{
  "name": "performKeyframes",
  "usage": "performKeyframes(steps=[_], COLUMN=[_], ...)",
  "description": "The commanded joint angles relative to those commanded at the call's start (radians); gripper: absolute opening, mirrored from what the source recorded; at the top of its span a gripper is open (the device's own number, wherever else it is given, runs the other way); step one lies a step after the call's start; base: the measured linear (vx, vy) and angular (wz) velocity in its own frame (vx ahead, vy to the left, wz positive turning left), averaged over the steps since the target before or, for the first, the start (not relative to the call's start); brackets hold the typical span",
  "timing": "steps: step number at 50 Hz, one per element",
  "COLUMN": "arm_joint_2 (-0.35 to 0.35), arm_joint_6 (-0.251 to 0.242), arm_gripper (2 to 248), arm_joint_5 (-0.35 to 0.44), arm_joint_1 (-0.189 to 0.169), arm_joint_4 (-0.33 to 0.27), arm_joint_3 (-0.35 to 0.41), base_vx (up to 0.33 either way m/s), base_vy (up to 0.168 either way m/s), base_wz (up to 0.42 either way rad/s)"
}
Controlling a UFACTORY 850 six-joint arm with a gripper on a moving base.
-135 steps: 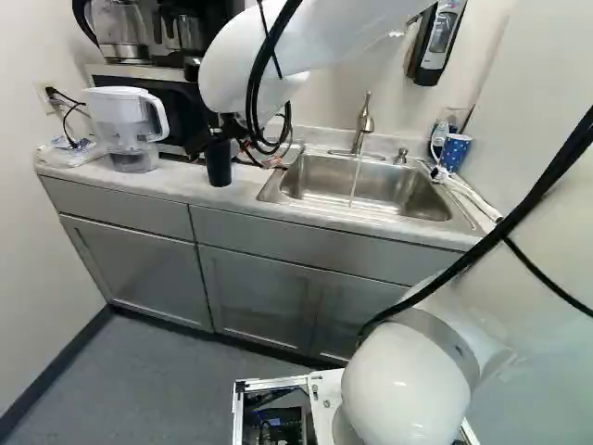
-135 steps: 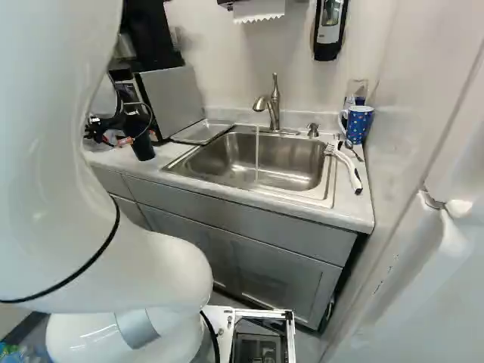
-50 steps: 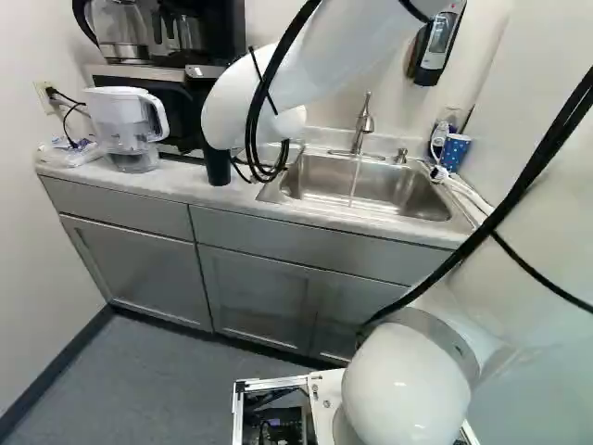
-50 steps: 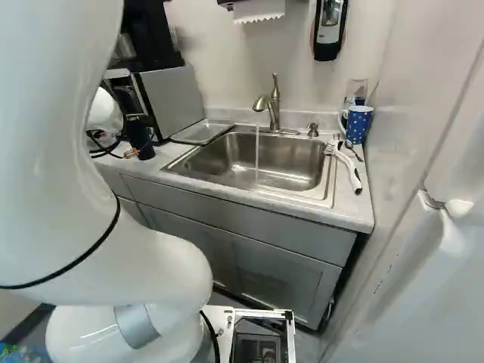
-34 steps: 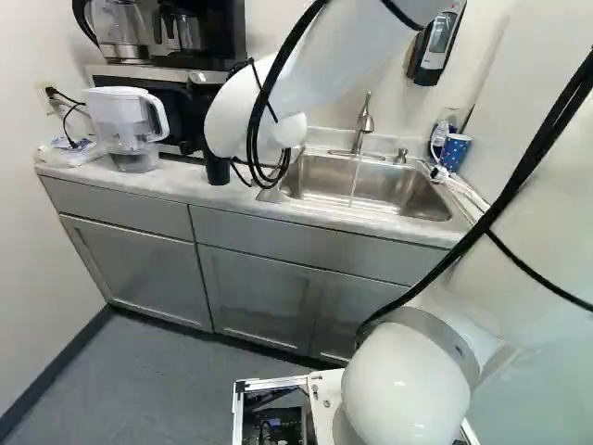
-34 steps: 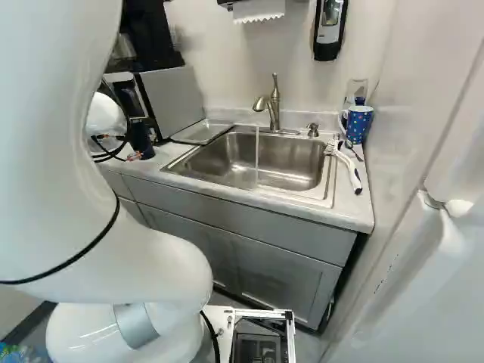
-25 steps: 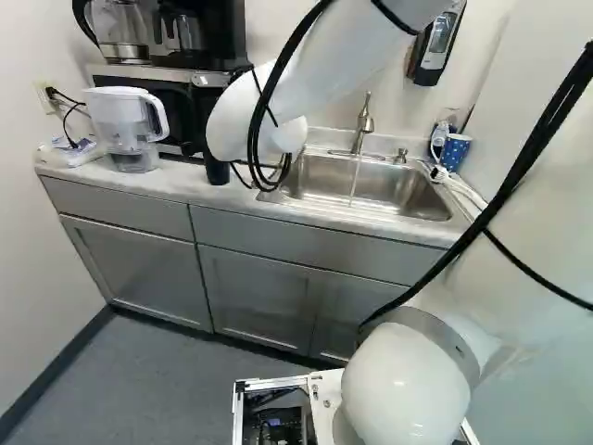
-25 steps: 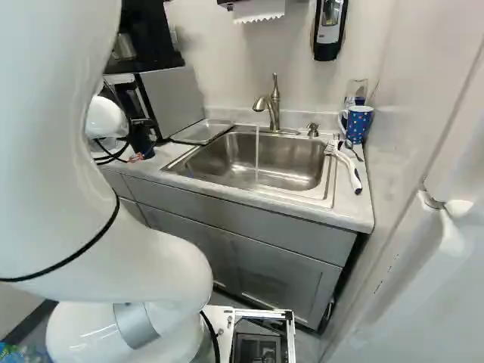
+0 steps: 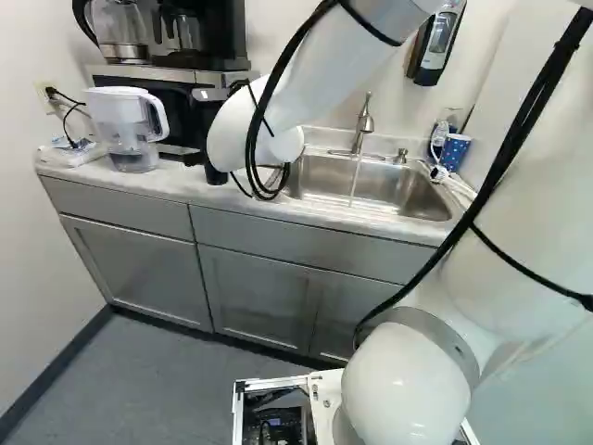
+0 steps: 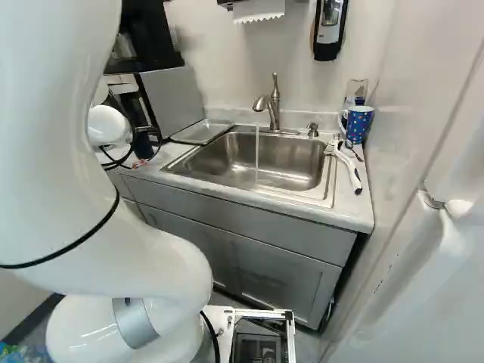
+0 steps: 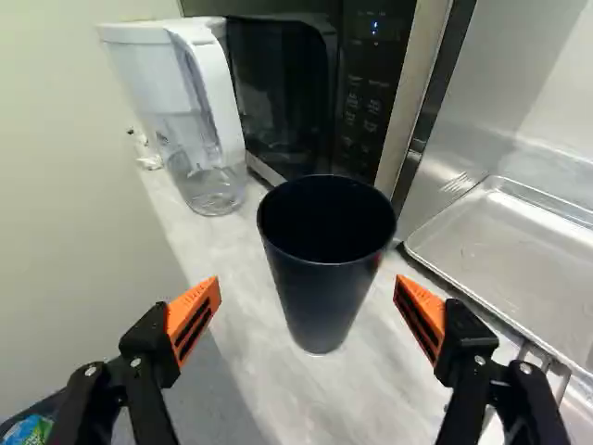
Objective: Rinse the cup and place it in the tray
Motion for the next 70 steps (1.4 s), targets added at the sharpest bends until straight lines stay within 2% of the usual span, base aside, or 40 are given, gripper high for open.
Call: performKeyframes(steps=[26, 57, 70], arm_joint_2=[-0.014, -0.091, -0.093], arm_joint_6=[0.000, 0.000, 0.000], arm_gripper=[247, 247, 247], arm_joint_5=[0.000, 0.000, 0.000], arm_joint_1=[-0.004, -0.018, -0.017], arm_joint_4=[0.000, 0.000, 0.000], arm_joint_3=[-0.009, -0.085, -0.087], base_vx=[0.000, 0.000, 0.000], base_vy=[0.000, 0.000, 0.000], base_wz=[0.000, 0.000, 0.000])
